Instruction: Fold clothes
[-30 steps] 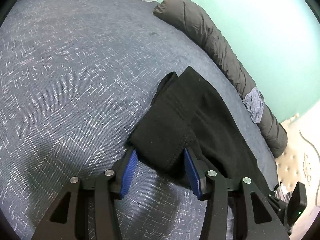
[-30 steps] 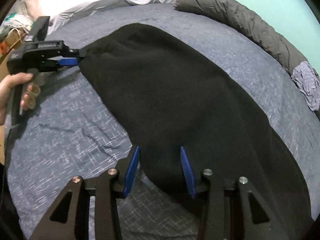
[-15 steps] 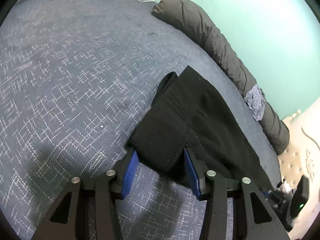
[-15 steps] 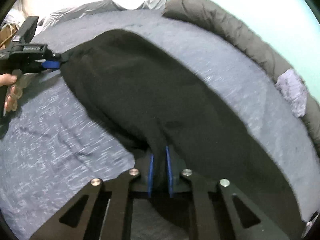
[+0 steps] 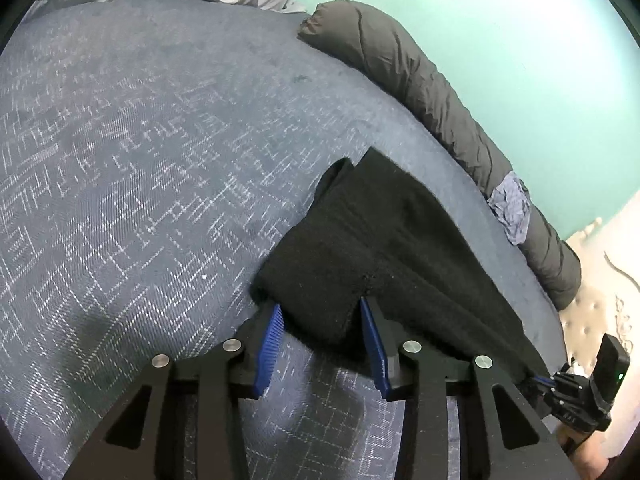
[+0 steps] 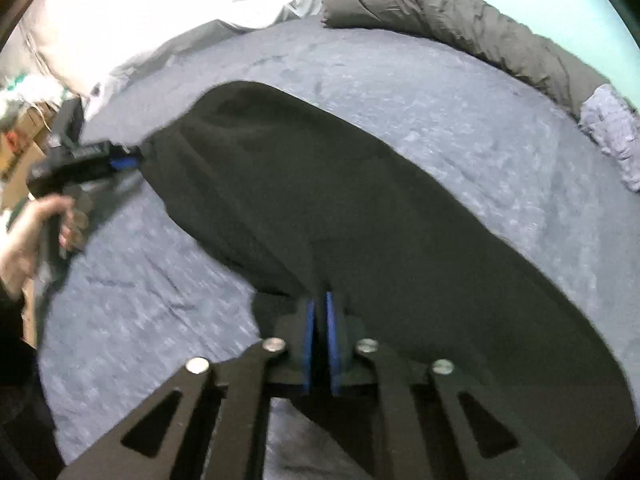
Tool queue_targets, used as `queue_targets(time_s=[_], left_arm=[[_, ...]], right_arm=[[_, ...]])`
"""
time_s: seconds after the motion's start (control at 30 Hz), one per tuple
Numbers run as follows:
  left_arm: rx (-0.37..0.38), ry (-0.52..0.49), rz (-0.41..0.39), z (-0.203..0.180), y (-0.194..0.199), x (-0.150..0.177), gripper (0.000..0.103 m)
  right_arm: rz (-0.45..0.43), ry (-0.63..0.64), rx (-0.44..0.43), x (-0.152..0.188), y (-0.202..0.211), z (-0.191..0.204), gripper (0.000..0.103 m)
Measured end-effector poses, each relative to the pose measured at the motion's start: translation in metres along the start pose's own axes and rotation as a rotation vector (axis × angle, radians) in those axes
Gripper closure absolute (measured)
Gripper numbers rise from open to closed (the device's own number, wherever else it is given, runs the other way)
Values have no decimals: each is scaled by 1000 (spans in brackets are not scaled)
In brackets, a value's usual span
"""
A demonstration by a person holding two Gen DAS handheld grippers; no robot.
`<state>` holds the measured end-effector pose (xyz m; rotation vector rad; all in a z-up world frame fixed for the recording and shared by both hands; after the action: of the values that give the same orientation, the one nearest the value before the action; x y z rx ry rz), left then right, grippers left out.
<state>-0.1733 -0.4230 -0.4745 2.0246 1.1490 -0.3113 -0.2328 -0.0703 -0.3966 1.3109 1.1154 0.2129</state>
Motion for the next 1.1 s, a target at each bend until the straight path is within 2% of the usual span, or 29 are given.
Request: queue_targets(time_s=[0.1, 0.2, 0.27, 0.37, 0.6, 0.63, 0.7, 0.77, 0.83, 1.1], left_arm=[[-6, -9, -26, -6, 2, -6, 64], [4, 4, -28, -5, 0, -7, 64], [9, 6, -26, -4, 1, -7, 64], [11, 7, -30, -6, 1, -7, 64], [8, 3, -39, -10, 4, -8, 63], [9, 4, -40, -10, 4, -8, 63], [12, 1, -40, -10, 5, -8, 63], [15, 1, -40, -11, 6, -7, 63], [18, 2, -40, -11, 7, -7, 63], [22, 0, -40, -11, 6, -6, 63]], right_arm=[[29, -27, 96, 15, -4, -23, 103], [15, -114, 108, 26, 6, -39, 103], [-8, -140, 94, 31, 18, -36, 103], [-45, -184, 16, 36, 39, -17, 103], [-16, -165, -72, 45, 30, 44, 98], [-8, -167, -72, 46, 23, 49, 97], [11, -177, -64, 47, 10, 58, 86], [16, -206, -63, 45, 1, 61, 64], [13, -232, -54, 42, -7, 63, 58], [-55, -305, 20, 25, -21, 51, 60]])
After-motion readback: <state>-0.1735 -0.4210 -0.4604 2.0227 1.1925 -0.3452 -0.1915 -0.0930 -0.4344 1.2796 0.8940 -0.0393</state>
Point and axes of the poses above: each gripper's, at about its wrist camera, not at the fingertips, and y roughly against the way its jaws point, z to its left, x to its underside, the point moved 8 cm from there along -y, roughly the way its jaws point, and after that the axes turned 12 degrees about x, right-handed, at the moved point
